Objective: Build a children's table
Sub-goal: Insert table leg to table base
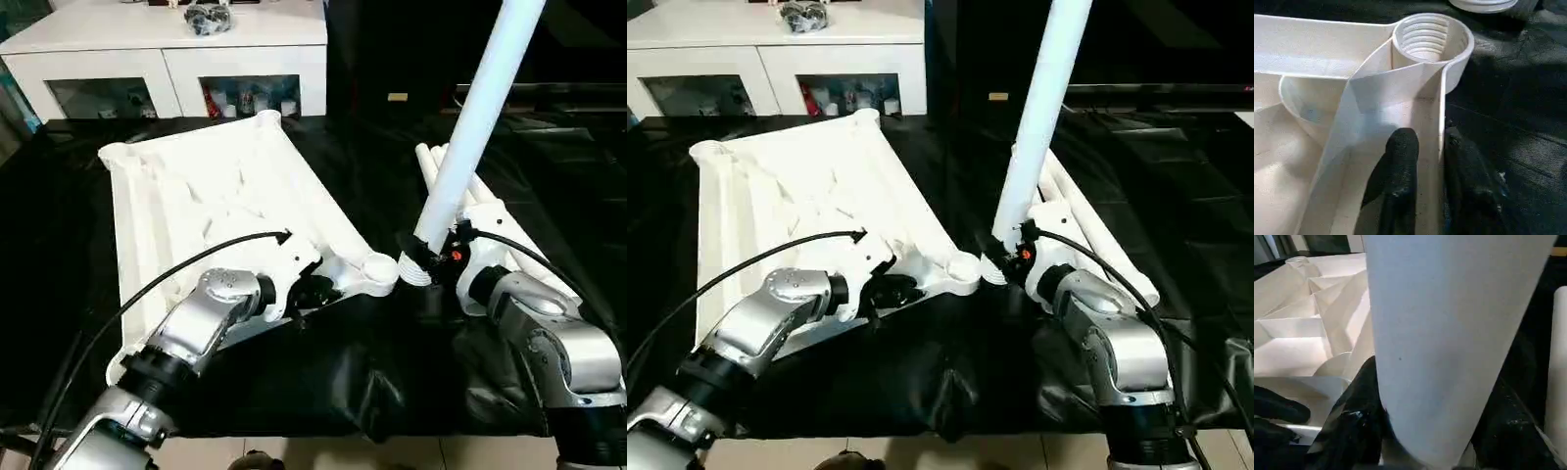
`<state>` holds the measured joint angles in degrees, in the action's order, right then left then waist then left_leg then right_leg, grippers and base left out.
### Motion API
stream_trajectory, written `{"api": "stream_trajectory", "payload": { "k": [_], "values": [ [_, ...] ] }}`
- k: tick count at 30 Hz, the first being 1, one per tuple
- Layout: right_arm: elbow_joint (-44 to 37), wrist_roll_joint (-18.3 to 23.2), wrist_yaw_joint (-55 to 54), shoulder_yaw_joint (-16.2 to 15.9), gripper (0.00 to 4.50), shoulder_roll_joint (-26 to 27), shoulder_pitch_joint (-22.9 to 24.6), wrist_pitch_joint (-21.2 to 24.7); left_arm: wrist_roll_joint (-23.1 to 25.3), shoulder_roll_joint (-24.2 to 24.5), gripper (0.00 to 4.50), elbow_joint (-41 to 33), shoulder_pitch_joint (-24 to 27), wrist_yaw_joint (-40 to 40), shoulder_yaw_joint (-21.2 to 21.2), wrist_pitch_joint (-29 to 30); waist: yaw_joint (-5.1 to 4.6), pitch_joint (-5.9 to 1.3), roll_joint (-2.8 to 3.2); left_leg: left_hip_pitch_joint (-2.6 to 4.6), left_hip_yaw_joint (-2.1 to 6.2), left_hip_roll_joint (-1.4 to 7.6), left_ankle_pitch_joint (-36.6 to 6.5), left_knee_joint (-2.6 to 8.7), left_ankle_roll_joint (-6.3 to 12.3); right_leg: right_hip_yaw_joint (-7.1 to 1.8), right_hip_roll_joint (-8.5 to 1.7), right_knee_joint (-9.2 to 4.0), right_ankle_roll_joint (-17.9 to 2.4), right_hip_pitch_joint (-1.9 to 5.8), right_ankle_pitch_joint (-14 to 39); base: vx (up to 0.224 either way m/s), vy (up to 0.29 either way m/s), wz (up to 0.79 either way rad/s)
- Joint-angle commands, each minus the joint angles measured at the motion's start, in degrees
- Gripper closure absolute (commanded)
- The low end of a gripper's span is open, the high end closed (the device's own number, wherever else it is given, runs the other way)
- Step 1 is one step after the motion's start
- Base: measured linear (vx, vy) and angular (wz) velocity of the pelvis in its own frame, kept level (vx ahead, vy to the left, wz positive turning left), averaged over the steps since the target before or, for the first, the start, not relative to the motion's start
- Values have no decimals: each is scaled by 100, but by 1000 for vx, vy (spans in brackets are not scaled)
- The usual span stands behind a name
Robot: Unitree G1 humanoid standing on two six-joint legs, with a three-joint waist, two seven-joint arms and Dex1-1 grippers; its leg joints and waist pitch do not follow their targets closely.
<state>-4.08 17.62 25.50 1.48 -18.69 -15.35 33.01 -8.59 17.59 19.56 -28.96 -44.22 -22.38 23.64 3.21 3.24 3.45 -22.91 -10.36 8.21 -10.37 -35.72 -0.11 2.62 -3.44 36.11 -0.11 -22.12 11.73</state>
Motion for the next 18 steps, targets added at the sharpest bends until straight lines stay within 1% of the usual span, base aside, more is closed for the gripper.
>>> {"api": "stream_trajectory", "payload": {
  "k": [1,2,3,5,8,11,12,13,14,15,16,17,18],
  "values": [
    [-62,15,65,-59,259,-38,-113,-95,125,85,378,143,-58,-2,75,25,-10,-345,-36,180,254,474,-1762,522,-199,-309,-554,-554,-1104,152,1723,0,0,0],
    [-65,30,119,-74,259,-57,-121,-91,98,89,384,124,-51,-46,94,34,-15,-339,-68,180,254,474,-1798,528,-199,-309,-554,-561,-1088,146,1801,0,0,0],
    [-65,38,185,-99,259,-82,-131,-97,95,103,408,108,-44,-86,88,39,-16,-337,-62,183,255,472,-1825,526,-201,-309,-555,-560,-1080,143,1850,0,0,0],
    [-64,48,293,-145,259,-127,-155,-95,141,149,415,85,-30,-184,36,26,-19,-335,-61,182,260,475,-1828,527,-198,-314,-565,-574,-1048,139,1939,0,0,0],
    [-82,136,540,-207,259,-200,-234,-44,219,266,446,-1,14,-363,-112,40,-35,-340,-68,164,263,480,-1746,531,-168,-319,-570,-553,-1078,155,1795,0,0,0],
    [-115,286,949,-308,259,-329,-363,80,260,332,450,-81,46,-500,-208,11,-59,-345,-67,157,255,479,-1654,517,-99,-316,-566,-540,-1143,169,1666,0,0,0],
    [-117,319,1015,-318,259,-347,-384,108,272,339,450,-93,49,-517,-217,-3,-54,-349,-64,153,249,485,-1575,508,-60,-322,-574,-539,-1168,173,1562,0,0,0],
    [-105,340,1095,-337,259,-370,-411,116,278,337,450,-102,50,-530,-217,-32,-55,-349,-80,152,244,488,-1542,508,-43,-322,-566,-538,-1179,169,1520,0,0,0],
    [-87,337,1173,-368,259,-402,-435,105,272,332,450,-121,56,-555,-208,-62,-54,-352,-77,148,246,483,-1502,507,-27,-315,-561,-527,-1199,176,1476,0,0,0],
    [-47,321,1261,-411,259,-444,-465,88,218,321,450,-186,83,-653,-184,-224,-47,-357,-69,148,240,484,-1432,503,-1,-311,-558,-527,-1226,175,1391,0,0,0],
    [62,275,1402,-479,259,-524,-516,46,99,296,450,-325,145,-861,-142,-474,-41,-370,-81,139,242,483,-1360,493,31,-304,-562,-511,-1265,193,1284,0,0,0],
    [90,265,1444,-498,259,-547,-528,40,68,291,450,-365,162,-918,-135,-530,-38,-369,-77,137,238,491,-1328,495,50,-306,-566,-507,-1295,192,1216,0,0,0],
    [116,262,1544,-541,259,-603,-531,46,33,289,450,-423,189,-998,-139,-593,-41,-370,-103,134,233,496,-1315,497,63,-305,-564,-506,-1307,197,1179,0,0,0]
  ]
}}
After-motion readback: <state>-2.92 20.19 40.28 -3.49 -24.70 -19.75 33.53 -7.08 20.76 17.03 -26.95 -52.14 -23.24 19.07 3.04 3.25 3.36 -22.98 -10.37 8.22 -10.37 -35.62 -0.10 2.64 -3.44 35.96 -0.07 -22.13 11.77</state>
